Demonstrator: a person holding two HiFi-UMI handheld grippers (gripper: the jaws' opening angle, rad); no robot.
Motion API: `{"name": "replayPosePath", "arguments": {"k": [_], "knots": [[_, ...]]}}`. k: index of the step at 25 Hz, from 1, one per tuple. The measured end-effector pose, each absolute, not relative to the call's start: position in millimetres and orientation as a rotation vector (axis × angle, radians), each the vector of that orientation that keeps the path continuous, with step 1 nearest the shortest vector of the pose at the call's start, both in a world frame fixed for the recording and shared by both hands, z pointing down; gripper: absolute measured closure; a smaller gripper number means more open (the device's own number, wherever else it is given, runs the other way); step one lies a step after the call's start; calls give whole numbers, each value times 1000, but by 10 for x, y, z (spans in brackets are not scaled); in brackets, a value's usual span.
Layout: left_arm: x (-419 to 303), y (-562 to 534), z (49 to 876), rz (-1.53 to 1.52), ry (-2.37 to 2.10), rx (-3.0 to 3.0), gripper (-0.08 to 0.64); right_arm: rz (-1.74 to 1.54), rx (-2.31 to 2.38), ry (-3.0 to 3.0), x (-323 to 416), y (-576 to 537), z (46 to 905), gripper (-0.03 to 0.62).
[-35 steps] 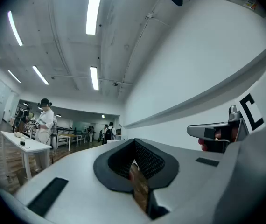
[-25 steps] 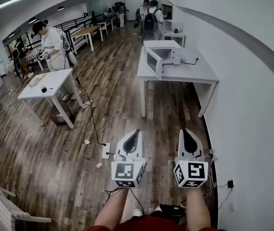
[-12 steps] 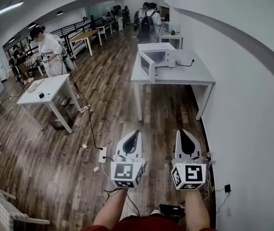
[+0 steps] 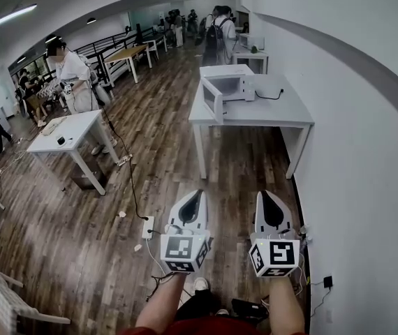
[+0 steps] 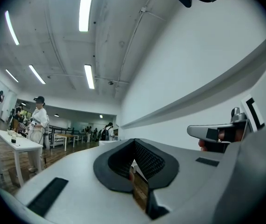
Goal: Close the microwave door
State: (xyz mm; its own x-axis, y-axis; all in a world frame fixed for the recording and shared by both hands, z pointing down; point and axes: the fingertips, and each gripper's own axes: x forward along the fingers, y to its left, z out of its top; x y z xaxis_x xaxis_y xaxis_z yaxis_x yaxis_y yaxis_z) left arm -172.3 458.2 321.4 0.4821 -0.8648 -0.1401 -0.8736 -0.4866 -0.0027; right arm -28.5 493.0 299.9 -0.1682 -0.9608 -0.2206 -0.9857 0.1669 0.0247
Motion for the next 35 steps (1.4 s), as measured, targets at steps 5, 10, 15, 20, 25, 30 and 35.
{"name": "replayPosePath", "arguments": {"k": [5, 10, 15, 20, 25, 30, 35], "knots": [[-1688, 4313, 3303, 189, 1556, -2648, 535, 250, -1919, 2279, -251, 4651, 3044, 566], [-1747, 3905, 3348, 202, 1561, -2657, 534, 245, -1926, 2289, -299, 4255, 3087, 565], [-1836, 3366, 3378, 206, 1560, -2669, 535, 241, -1942, 2278, -376, 3738, 3073, 566], [-1994, 2758, 3376, 217, 1554, -2688, 535, 250, -1967, 2282, -540, 3133, 3051, 566], [-2210, 2186, 3299, 236, 1551, -2678, 535, 283, -1983, 2303, -760, 2556, 2988, 566], [-2290, 1742, 3348, 207, 1537, -2681, 535, 285, -1999, 2296, -879, 2112, 3018, 566], [-2256, 1369, 3419, 180, 1534, -2686, 535, 262, -2011, 2275, -827, 1745, 3095, 566]]}}
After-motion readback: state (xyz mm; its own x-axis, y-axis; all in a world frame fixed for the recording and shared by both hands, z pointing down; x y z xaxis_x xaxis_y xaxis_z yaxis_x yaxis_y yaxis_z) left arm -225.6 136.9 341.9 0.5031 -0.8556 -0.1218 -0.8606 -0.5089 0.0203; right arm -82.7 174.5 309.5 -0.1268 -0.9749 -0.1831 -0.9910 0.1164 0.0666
